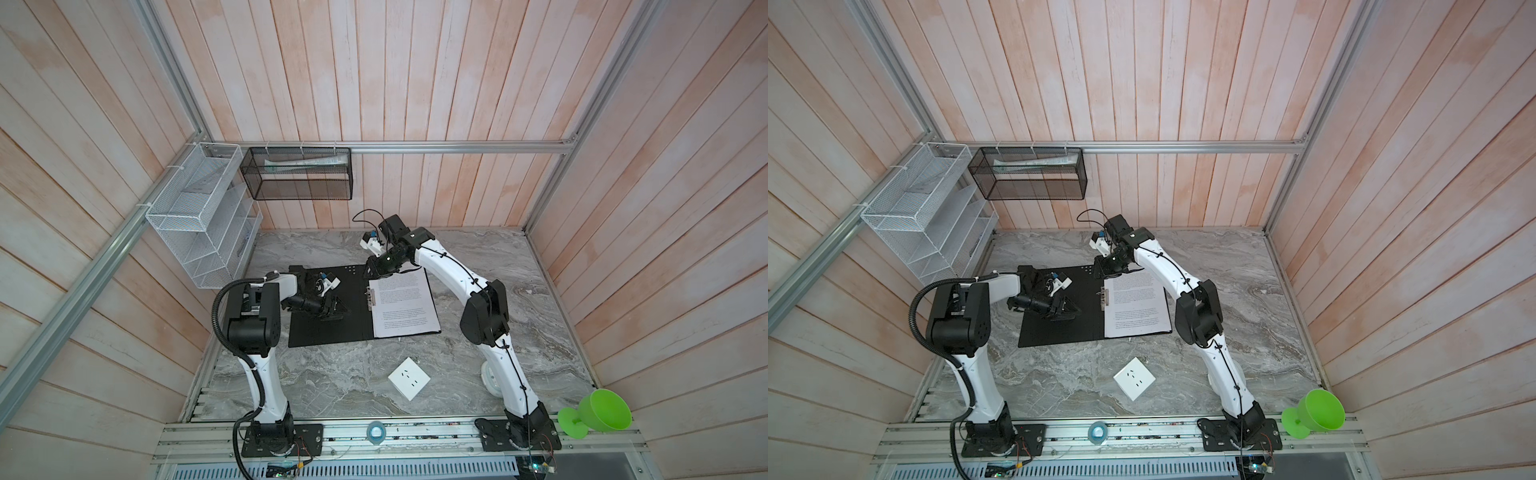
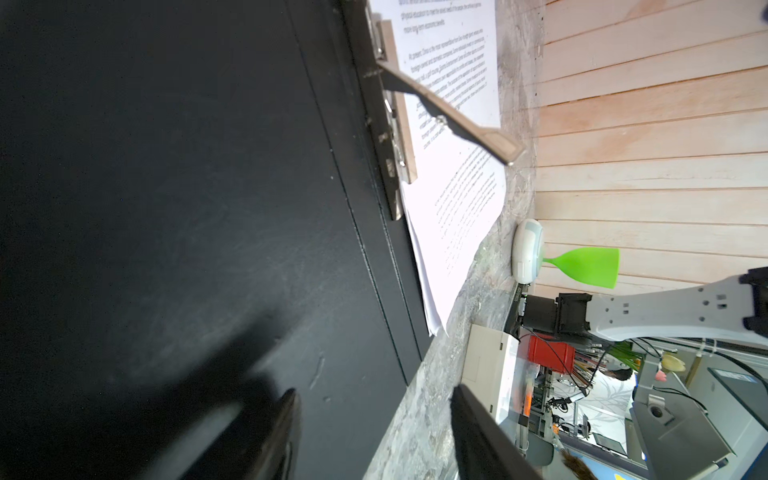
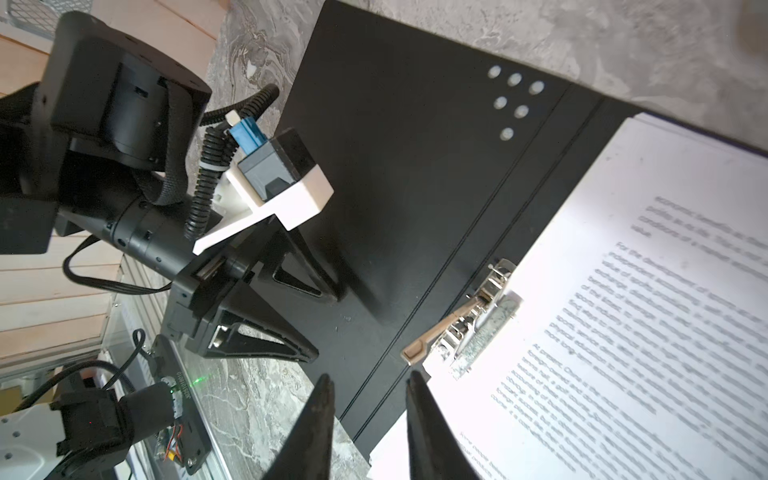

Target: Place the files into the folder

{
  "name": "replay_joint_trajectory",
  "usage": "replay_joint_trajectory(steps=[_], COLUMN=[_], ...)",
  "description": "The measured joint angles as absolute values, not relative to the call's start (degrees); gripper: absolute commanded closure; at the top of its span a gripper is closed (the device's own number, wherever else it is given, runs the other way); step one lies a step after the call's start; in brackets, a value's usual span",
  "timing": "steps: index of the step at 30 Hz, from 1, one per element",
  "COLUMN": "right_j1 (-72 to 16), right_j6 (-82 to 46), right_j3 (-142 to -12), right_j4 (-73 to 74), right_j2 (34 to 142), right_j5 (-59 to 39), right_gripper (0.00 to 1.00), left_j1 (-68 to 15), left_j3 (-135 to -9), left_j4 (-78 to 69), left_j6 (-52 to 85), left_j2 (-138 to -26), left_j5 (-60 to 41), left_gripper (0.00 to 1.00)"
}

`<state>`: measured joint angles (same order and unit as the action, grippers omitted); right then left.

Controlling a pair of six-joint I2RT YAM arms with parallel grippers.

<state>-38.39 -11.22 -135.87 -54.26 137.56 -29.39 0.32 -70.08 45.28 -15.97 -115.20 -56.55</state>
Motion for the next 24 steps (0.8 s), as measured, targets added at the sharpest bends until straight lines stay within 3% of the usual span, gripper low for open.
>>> replay_joint_trajectory(steps=[9,24], right_j1=[-40.99,-41.93], right_j6=[-15.51,-18.87], right_j3=[-135.92,-138.80], right_j4=[-56.93,-58.70], right_j2=[137.08,139.81], right_j5=[-19.35,-16.36], right_gripper=[0.72,0.74], left_j1=[0.32,0.32], left_j3=[-69.71,-64.31], left_j4=[44.84,40.42], left_j6=[-17.74,-16.86], left_j2=[-107.28,-103.66], left_j5=[-54.92,-49.21], left_gripper=[0.43,0.54])
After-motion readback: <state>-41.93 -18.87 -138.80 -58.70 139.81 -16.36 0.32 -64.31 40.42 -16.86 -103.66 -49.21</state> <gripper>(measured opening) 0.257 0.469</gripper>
